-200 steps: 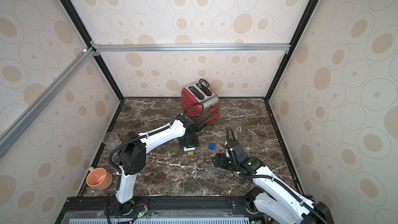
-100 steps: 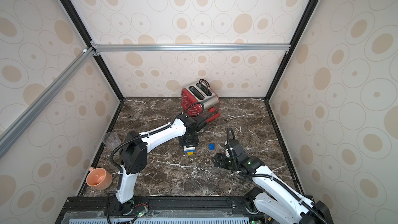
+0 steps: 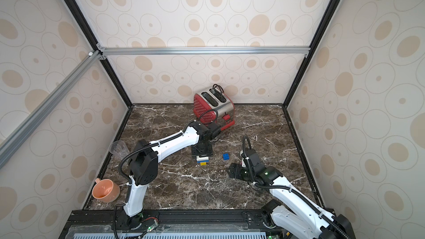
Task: Assemble a carrot with lego
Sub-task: Assemble the lego brick with the lego brick.
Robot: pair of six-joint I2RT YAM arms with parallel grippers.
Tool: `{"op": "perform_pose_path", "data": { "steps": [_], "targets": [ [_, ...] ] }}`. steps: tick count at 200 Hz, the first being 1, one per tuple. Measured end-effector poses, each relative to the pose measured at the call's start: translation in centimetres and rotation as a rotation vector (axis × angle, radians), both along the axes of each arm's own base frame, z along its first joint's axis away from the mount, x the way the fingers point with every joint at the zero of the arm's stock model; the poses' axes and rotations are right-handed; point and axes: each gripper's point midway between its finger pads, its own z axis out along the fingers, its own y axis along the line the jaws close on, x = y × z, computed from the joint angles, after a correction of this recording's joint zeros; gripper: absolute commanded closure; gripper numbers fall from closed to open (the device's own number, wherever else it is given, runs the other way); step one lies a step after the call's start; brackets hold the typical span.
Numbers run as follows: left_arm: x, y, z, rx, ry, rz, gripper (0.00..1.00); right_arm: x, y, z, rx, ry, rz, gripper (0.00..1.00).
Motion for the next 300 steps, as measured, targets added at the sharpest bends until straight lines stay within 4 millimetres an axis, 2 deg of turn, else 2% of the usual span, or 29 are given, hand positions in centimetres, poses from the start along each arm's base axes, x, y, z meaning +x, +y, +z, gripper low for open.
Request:
{"op": "perform_pose_path", "data": {
  "steps": [99,210,235,273,300],
  "targets": [
    [-0.31,0.38,-0.39,0.037,0.047,-0.162,0.72,0.2,-0.02,0.03,0.004,-0.003,-0.005,0.17],
    [-0.21,0.47,-0.51,0.036,0.031,-0.167,0.65,0.38,0.03,0.03,0.006,-0.006,-0.007,0.17],
    [-0.18,0.47,-0.49,0.036,0.029,-0.169,0.6,0.39,0.03,0.03,0.006,-0.006,-0.008,0.17],
    [-0.12,0.47,-0.35,0.04,0.026,-0.172,0.47,0.39,-0.08,0.04,0.003,-0.007,-0.011,0.17],
    [-0.11,0.46,-0.23,0.044,0.025,-0.173,0.42,0.42,-0.14,0.05,0.002,-0.008,-0.014,0.17]
  ]
}}
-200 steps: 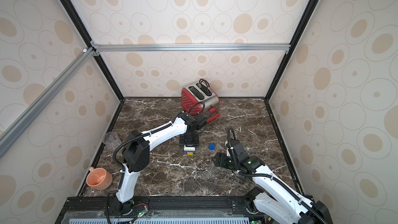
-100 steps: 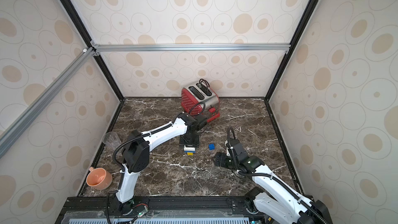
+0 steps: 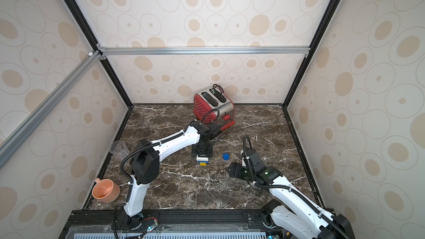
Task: Assemble a carrot with lego
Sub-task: Assemble the lego brick with the lego brick.
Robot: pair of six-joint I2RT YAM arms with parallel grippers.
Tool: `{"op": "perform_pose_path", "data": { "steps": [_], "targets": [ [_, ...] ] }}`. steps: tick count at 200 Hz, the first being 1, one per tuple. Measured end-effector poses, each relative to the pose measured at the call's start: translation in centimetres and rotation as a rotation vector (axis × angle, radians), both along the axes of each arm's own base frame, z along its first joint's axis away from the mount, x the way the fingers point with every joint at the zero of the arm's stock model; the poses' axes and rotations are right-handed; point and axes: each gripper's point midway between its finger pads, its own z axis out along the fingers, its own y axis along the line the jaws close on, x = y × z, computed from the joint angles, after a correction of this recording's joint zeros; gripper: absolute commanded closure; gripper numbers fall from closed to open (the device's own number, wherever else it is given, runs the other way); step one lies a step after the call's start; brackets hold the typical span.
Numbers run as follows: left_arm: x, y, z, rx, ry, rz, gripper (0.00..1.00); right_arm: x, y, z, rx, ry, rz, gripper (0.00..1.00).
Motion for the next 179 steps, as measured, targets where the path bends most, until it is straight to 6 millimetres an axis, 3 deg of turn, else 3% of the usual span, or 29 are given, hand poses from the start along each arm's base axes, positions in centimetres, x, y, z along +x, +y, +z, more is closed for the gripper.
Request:
{"op": "perform_pose_path", "data": {
  "steps": [179],
  "targets": [
    [0.5,0.18,0.13,0.019,-0.028,-0.002,0.29,0.05,-0.57,-0.1,-0.006,0.007,-0.018,0.16]
  ]
}}
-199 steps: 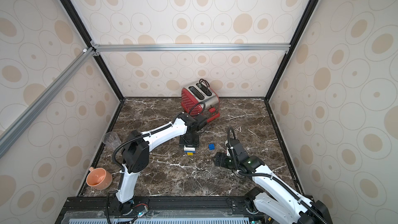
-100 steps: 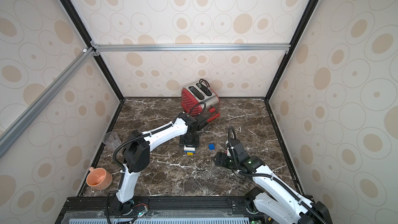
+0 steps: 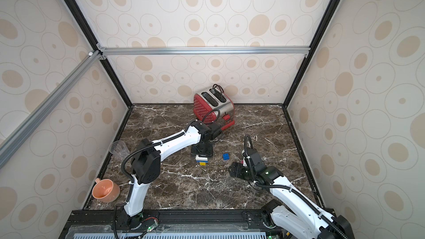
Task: Assemble a carrot with lego
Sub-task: Assemble the lego brick with the lego brick.
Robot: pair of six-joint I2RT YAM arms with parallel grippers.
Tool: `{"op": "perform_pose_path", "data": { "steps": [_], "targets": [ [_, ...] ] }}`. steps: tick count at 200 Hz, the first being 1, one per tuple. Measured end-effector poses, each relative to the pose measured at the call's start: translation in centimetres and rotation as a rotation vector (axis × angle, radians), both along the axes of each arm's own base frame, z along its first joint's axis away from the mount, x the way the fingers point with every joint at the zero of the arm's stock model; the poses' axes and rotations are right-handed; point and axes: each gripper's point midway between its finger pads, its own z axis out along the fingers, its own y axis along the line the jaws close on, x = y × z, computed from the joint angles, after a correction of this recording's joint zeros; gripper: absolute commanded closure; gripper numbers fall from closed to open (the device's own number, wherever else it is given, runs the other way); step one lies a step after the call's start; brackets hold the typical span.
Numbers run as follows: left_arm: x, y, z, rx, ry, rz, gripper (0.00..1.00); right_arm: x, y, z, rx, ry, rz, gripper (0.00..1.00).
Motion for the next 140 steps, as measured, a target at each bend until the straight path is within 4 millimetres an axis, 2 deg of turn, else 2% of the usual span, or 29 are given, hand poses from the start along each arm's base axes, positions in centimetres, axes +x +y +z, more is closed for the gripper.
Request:
{"op": "perform_pose_path", "data": {
  "steps": [79,140],
  "targets": [
    [0.38,-0.17,0.02,-0.005,-0.018,-0.001,0.2,0.07,-0.15,-0.02,-0.001,0.001,-0.004,0.16],
    [0.46,-0.25,0.15,-0.007,-0.02,-0.019,0.01,0.08,-0.22,-0.03,-0.001,0.002,-0.007,0.16]
  ]
}}
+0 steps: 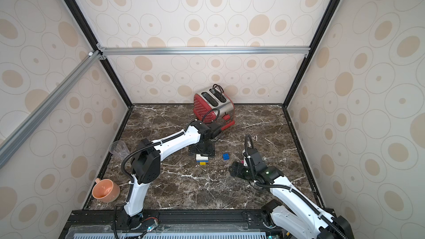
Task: Assemble a carrot with lego
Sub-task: Assemble the lego brick with the lego brick, then pick up the lego brick from the center of the board.
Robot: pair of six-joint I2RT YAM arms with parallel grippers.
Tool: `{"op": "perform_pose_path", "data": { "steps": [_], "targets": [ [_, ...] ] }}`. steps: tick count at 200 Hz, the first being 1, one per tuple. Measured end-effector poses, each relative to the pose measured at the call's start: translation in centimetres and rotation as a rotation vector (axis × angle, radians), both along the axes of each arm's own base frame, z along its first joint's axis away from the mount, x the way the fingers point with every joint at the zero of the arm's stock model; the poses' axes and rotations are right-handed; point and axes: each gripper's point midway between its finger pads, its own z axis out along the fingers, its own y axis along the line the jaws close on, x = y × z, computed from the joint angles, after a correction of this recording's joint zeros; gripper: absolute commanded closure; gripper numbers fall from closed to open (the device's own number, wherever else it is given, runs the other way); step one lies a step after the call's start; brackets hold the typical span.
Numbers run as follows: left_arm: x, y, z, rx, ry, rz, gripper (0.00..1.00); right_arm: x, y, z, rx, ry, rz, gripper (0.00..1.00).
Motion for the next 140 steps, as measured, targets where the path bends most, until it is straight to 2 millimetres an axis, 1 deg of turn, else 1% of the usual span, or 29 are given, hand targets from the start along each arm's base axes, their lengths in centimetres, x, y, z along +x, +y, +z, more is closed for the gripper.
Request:
{"op": "perform_pose_path", "data": {
  "steps": [20,53,69,89,111,124,140],
  "targets": [
    [0.4,-0.4,0.9,-0.015,-0.017,-0.02,0.01,0.0,0.0,0.0,0.0,0.0,-0.001,0.16],
    [2.5,-0.9,4.6,-0.028,-0.112,-0.076,0.01,0.0,0.0,0.0,0.0,0.002,-0.002,0.16],
    [3.2,-0.5,5.6,-0.015,-0.139,-0.097,0.01,0.0,-0.1,0.0,-0.001,0.002,-0.002,0.16],
    [4.1,0.8,5.6,0.015,-0.141,-0.112,0.01,-0.1,-0.1,-0.1,-0.004,0.006,-0.002,0.16],
    [5.6,2.6,5.2,0.048,-0.147,-0.132,0.01,-0.2,-0.2,-0.2,-0.009,0.011,-0.001,0.16],
    [6.6,4.0,4.5,0.071,-0.147,-0.134,0.01,-0.2,-0.2,-0.2,-0.009,0.012,-0.001,0.16],
    [7.6,5.7,3.1,0.09,-0.135,-0.137,0.01,-0.2,-0.2,-0.3,-0.011,0.016,-0.001,0.16]
  ]
}}
